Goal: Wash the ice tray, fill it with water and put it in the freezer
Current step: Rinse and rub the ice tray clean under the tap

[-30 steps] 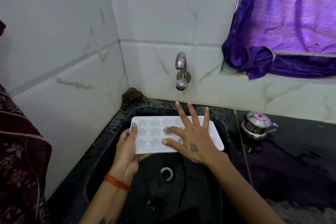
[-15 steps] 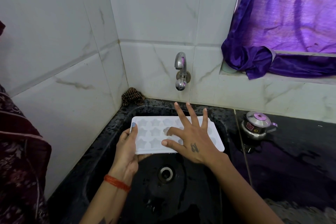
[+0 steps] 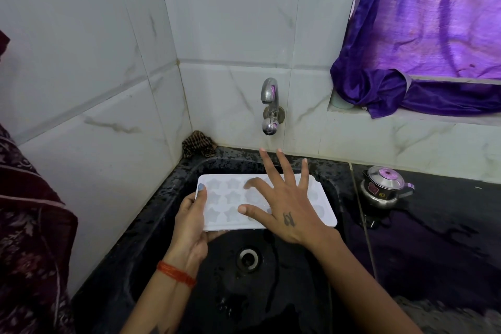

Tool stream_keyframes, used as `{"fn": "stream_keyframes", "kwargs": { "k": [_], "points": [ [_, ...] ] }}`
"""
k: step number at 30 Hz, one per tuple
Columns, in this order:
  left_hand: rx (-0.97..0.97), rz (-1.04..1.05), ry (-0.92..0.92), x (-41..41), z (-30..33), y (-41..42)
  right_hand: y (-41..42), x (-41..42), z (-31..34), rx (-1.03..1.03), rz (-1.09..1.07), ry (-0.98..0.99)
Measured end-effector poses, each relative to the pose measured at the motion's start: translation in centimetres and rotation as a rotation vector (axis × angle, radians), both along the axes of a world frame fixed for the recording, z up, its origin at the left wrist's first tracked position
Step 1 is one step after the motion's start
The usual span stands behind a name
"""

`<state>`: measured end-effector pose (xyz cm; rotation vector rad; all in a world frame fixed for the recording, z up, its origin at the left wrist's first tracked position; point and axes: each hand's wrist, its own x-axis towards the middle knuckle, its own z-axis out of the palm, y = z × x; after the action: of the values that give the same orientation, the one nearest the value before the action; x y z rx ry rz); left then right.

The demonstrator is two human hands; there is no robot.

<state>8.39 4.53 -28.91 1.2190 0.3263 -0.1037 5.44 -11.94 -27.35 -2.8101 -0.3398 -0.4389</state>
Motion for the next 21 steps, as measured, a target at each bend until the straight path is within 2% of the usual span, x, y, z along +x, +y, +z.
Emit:
{"fn": "stream_keyframes", "kwargs": {
  "k": [16, 21],
  "points": [
    [-0.010, -0.026, 0.007, 0.1, -0.3, 0.1, 1.8, 0.6, -0.2, -0.046, 0.075, 0.069],
    [-0.012, -0.035, 0.006, 0.1, -0.3, 0.0, 1.9, 0.5, -0.2, -0.075, 0.054, 0.031]
  ]
}}
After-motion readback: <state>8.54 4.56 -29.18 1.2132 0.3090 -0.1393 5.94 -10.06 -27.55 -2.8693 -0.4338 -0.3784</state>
